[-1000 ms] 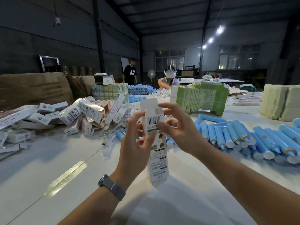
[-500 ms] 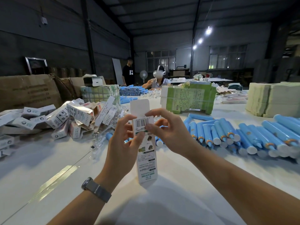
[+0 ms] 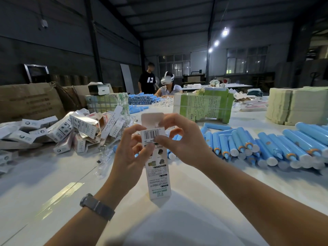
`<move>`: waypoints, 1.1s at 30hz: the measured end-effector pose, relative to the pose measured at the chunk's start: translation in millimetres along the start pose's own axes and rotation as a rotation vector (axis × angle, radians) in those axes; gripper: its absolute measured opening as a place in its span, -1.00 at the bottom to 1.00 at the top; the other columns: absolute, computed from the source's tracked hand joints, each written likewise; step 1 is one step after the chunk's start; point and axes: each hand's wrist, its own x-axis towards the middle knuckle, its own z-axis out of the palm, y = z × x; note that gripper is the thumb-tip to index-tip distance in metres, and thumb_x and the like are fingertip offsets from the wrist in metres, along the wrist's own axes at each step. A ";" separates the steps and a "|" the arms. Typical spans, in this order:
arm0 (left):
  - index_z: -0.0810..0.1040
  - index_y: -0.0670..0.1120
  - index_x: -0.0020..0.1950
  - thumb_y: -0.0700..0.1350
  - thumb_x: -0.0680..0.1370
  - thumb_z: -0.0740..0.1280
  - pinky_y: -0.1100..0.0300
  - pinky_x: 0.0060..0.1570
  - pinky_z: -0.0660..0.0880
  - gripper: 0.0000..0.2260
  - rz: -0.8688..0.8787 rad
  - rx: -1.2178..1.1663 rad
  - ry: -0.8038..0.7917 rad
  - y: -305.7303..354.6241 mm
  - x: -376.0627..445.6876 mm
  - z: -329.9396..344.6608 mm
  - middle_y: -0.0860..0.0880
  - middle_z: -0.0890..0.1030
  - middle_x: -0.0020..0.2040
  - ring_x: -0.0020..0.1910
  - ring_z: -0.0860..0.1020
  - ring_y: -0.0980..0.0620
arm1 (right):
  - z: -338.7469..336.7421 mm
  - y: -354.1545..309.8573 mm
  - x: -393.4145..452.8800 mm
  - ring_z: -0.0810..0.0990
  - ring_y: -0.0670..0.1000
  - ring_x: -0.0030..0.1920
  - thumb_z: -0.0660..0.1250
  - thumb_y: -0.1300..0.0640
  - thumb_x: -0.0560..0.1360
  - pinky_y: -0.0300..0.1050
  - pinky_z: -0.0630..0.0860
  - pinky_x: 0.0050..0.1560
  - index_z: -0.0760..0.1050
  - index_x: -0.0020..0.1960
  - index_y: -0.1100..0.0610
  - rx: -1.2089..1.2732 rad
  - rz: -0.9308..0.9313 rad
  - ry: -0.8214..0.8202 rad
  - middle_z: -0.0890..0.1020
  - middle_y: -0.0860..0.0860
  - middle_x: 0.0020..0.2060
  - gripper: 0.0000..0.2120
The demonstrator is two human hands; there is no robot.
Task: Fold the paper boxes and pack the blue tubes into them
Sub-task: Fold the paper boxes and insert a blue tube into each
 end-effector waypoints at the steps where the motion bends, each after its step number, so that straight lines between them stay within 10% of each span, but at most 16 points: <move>1: 0.41 0.28 0.08 -0.10 0.51 0.34 -0.27 -0.08 0.63 -0.71 0.001 -0.004 0.000 0.1 -0.1 0.8 -0.04 0.64 0.00 -0.03 0.64 -0.19 | 0.4 0.6 -0.8 0.58 -0.05 -0.04 0.53 0.26 0.40 -0.15 0.53 -0.13 0.43 0.01 -0.09 0.004 -0.014 0.016 0.61 -0.14 0.00 -0.61; 5: 0.35 0.35 0.10 -0.19 0.53 0.37 -0.33 -0.08 0.60 -0.56 -0.035 -0.062 0.052 1.3 0.3 3.0 -0.18 0.62 -0.03 -0.02 0.56 -0.36 | 0.8 3.9 -1.6 0.60 -0.09 0.00 0.48 0.22 0.45 -0.18 0.51 -0.12 0.48 0.21 -0.01 -0.162 -0.136 0.012 0.66 -0.09 0.03 -0.61; 16: 0.43 0.33 0.04 -0.05 0.42 0.43 -0.37 -0.10 0.56 -0.65 -0.036 -0.008 0.014 11.5 0.2 4.1 -0.29 0.52 -0.04 -0.04 0.53 -0.44 | -3.1 -1.9 2.8 0.62 0.03 -0.04 0.43 0.18 0.49 -0.06 0.53 -0.14 0.67 -0.06 0.19 -0.052 -0.106 -0.023 0.65 0.04 -0.07 -0.92; 28: 0.44 0.28 0.04 -0.12 0.51 0.36 -0.25 -0.19 0.61 -0.71 0.040 0.002 -0.036 7.7 1.0 0.8 -0.13 0.52 -0.14 -0.13 0.58 -0.31 | -1.1 -16.2 5.8 0.57 0.06 -0.04 0.48 0.29 0.45 -0.10 0.60 -0.11 0.65 -0.07 0.15 0.018 0.073 -0.081 0.54 0.11 -0.10 -0.91; 33: 0.46 0.25 0.00 -0.03 0.60 0.22 0.12 -0.28 0.61 -0.86 0.053 -0.036 -0.006 11.4 1.7 3.1 -0.09 0.57 -0.14 -0.18 0.66 0.01 | 0.7 -21.7 5.9 0.57 -0.01 -0.08 0.48 0.29 0.44 -0.04 0.52 -0.12 0.65 -0.11 0.20 -0.033 0.045 -0.062 0.57 0.09 -0.11 -0.95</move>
